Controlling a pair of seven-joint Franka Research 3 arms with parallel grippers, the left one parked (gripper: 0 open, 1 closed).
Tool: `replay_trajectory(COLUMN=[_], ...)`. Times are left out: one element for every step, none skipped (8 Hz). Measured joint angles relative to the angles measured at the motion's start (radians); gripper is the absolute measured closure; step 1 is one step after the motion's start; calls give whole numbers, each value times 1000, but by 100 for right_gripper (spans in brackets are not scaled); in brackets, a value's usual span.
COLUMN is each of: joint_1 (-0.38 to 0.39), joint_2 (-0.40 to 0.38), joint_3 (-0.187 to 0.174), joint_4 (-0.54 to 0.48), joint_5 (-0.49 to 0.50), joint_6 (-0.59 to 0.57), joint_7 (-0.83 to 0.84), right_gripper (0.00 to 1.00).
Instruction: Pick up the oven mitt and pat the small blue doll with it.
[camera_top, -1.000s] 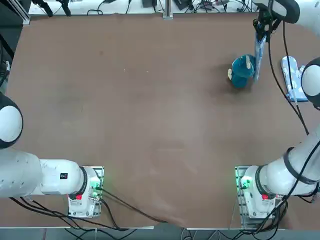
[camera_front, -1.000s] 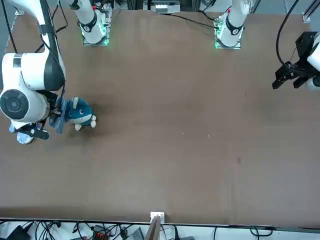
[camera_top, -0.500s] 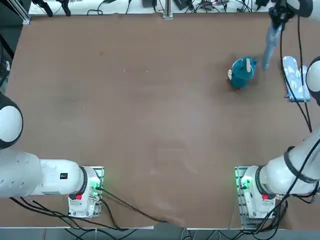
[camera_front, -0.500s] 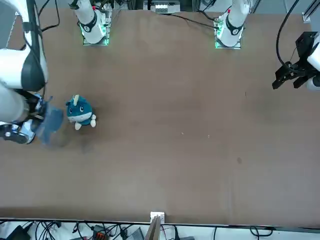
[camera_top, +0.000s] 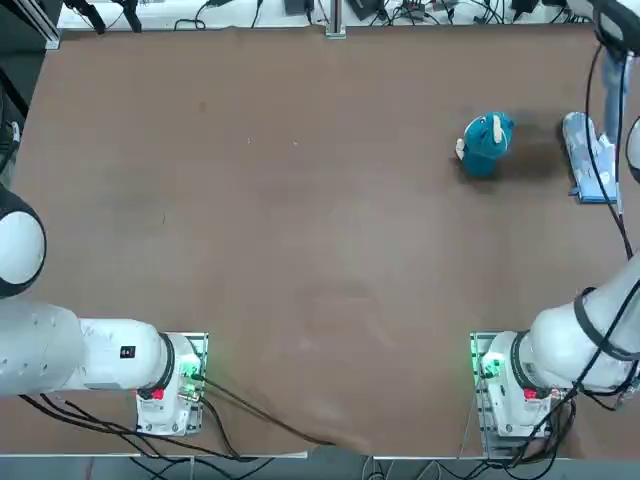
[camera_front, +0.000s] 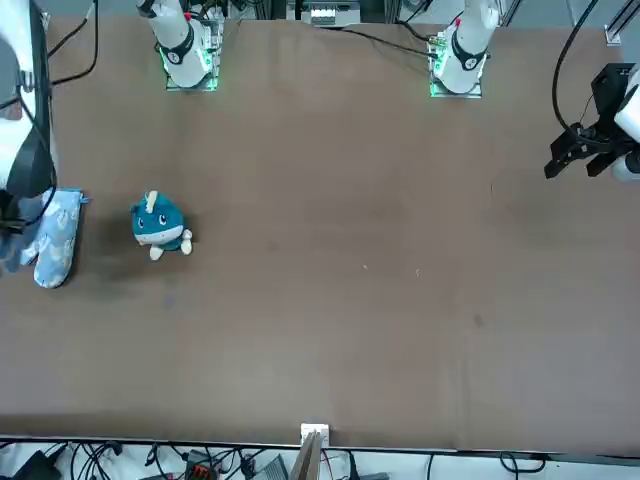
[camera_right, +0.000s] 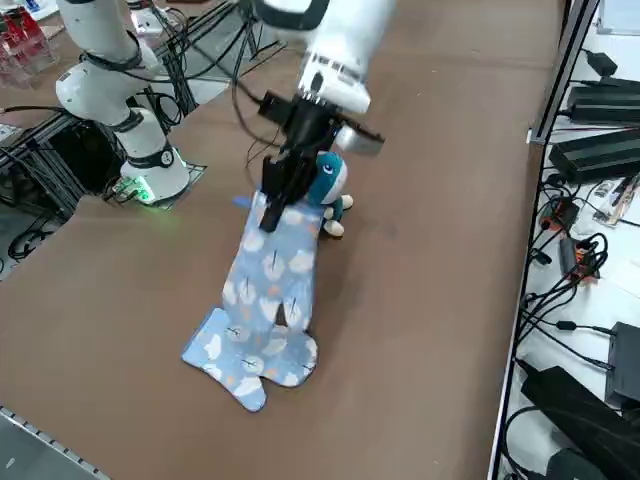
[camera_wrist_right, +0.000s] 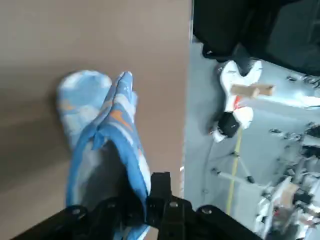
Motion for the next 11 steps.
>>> replay_trajectory(joint_1=[-55,-111,-162,-193,-205,-210,-215,-221,-222,-221,-217], joint_2=[3,8,13,17,20,21,22,22,23,24,25], joint_3=[0,-1,-1,-1,-1,0,0,0,3,10,18], joint_4=[-52,-96,-130,-159,-189,-224,-258,-286,-310,-337,-362], joint_5=[-98,-192,-261,-307,-340,-362,-378,-389,-393,-393,-394], joint_6=[112,219,295,325,329,329,329,330,330,331,331], joint_7=[-4,-5,-8,-13,-16,-16,-15,-14,-14,-7,9], right_gripper=[96,96,96,96,96,96,96,96,96,96,96])
